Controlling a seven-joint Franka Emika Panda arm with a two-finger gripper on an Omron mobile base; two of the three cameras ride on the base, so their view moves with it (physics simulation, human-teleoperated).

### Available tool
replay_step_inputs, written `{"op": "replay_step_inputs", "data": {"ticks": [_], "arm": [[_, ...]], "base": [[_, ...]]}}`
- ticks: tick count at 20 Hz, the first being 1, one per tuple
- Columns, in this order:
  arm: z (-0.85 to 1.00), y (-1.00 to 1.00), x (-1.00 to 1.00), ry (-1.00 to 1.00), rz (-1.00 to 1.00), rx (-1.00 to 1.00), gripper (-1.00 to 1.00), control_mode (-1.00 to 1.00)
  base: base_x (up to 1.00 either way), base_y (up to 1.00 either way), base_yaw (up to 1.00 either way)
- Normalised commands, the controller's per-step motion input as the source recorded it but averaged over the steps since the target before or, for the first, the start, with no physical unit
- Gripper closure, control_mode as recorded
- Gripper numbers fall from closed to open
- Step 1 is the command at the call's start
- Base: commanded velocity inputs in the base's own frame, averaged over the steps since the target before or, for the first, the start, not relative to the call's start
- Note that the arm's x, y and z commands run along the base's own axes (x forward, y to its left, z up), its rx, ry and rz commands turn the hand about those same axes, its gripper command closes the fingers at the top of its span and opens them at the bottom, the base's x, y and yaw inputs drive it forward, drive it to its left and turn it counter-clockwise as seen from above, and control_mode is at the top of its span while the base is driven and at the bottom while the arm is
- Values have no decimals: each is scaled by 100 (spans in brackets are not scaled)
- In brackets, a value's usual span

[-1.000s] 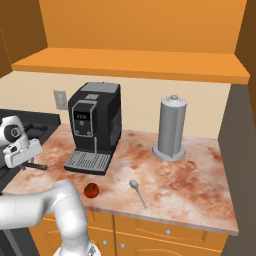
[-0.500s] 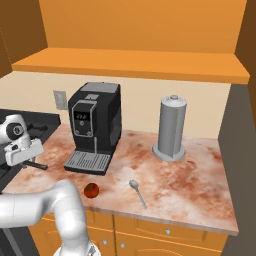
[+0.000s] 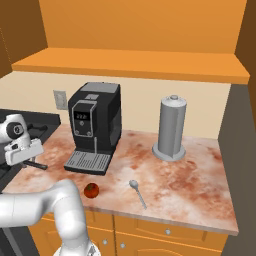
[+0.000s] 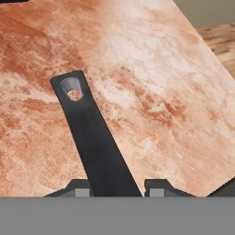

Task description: Pick the pan from the cabinet and place it on the stove. Then turn on the stove burner for the pan.

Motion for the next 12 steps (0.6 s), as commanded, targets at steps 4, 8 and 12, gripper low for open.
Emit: {"op": "replay_step_inputs", "data": {"ticks": [4, 8, 12], "arm": [[-8, 12, -7, 4, 0, -2, 100, -100], [-4, 6, -14, 2, 0, -2, 100, -100], [-3, 3, -21, 0, 0, -2, 100, -100]], "base": [[0, 0, 0], [0, 0, 0], [0, 0, 0]]}}
